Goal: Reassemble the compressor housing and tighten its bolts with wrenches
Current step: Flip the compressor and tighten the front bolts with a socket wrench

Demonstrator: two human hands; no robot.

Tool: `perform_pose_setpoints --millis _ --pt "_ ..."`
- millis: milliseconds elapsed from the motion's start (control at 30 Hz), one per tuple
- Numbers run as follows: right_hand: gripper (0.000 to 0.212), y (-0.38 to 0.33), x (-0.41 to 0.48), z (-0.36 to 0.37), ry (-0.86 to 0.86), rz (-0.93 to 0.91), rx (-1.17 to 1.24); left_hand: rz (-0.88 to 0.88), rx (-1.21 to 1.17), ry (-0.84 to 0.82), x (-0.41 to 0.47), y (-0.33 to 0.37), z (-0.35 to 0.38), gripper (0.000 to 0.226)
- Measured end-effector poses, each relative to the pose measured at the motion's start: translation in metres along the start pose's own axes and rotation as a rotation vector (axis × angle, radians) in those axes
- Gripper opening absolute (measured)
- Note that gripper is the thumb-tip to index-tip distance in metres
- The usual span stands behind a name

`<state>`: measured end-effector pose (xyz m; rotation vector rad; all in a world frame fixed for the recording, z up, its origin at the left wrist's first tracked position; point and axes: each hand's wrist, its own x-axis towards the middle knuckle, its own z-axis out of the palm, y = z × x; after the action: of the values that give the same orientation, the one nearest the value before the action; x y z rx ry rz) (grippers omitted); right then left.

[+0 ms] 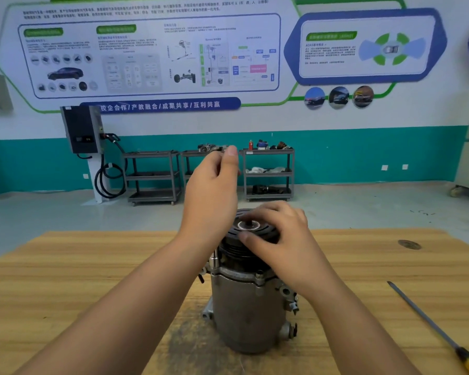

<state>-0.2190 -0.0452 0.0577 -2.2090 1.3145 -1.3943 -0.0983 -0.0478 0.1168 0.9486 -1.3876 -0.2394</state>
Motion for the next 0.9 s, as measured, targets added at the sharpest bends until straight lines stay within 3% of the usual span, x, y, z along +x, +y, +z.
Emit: perform_pose_setpoints --millis 100,233,333,500,600,700,900 --pt "0.050 0.004 -0.001 0.001 0.050 0.025 -0.056 0.004 -0.020 0.002 -0.001 -0.002 0.001 0.041" --pt "0.074 0.009 -0.001 0.002 -0.050 0.126 -0.021 -0.082 -0.101 -0.062 0.005 0.003 -0.001 0.032" --pt "0.073 0.013 -0.001 0.005 -0.117 0.126 -0.010 -0.158 -0.202 -0.077 0.008 0.006 -0.002 0.028" --pt "0.065 0.020 0.001 0.004 -0.119 0.085 0.050 -0.128 -0.262 -0.086 0.008 0.007 0.001 0.042" --pt "0.057 0.025 0.001 0.002 -0.121 0.056 0.099 -0.126 -0.308 -0.155 0.010 0.002 -0.002 0.040" --pt "0.054 0.028 0.001 0.002 -0.105 0.035 0.137 -0.139 -0.391 -0.259 0.013 -0.005 -0.011 0.055" --pt "0.055 0.031 0.000 0.005 -0.066 -0.010 0.189 -0.196 -0.493 -0.419 0.020 -0.007 -0.019 0.037"
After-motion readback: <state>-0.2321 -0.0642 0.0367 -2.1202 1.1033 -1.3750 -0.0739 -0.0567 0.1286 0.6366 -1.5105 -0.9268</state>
